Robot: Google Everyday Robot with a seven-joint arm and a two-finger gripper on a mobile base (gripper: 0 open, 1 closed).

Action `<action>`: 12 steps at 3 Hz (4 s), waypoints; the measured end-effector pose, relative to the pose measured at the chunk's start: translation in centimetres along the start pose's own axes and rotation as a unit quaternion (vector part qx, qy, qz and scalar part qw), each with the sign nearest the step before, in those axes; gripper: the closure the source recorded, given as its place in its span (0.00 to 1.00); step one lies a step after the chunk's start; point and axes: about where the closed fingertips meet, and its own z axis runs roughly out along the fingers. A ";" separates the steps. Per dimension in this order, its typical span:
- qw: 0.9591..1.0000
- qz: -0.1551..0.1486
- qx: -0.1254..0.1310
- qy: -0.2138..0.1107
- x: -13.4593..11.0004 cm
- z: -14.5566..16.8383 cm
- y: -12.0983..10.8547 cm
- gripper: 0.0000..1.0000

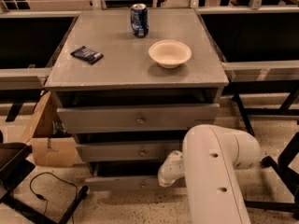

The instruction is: Open bottom drawer

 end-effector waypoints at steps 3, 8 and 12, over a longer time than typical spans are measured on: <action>1.000 0.000 0.000 0.000 0.0 -0.3 -0.1 0.34; 0.996 0.027 -0.072 0.037 1.4 -0.2 7.6 0.42; 0.996 0.026 -0.079 0.044 0.9 -1.4 7.4 1.00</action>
Offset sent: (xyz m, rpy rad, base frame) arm 0.0005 0.0000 0.0027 0.0002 0.0000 -0.0006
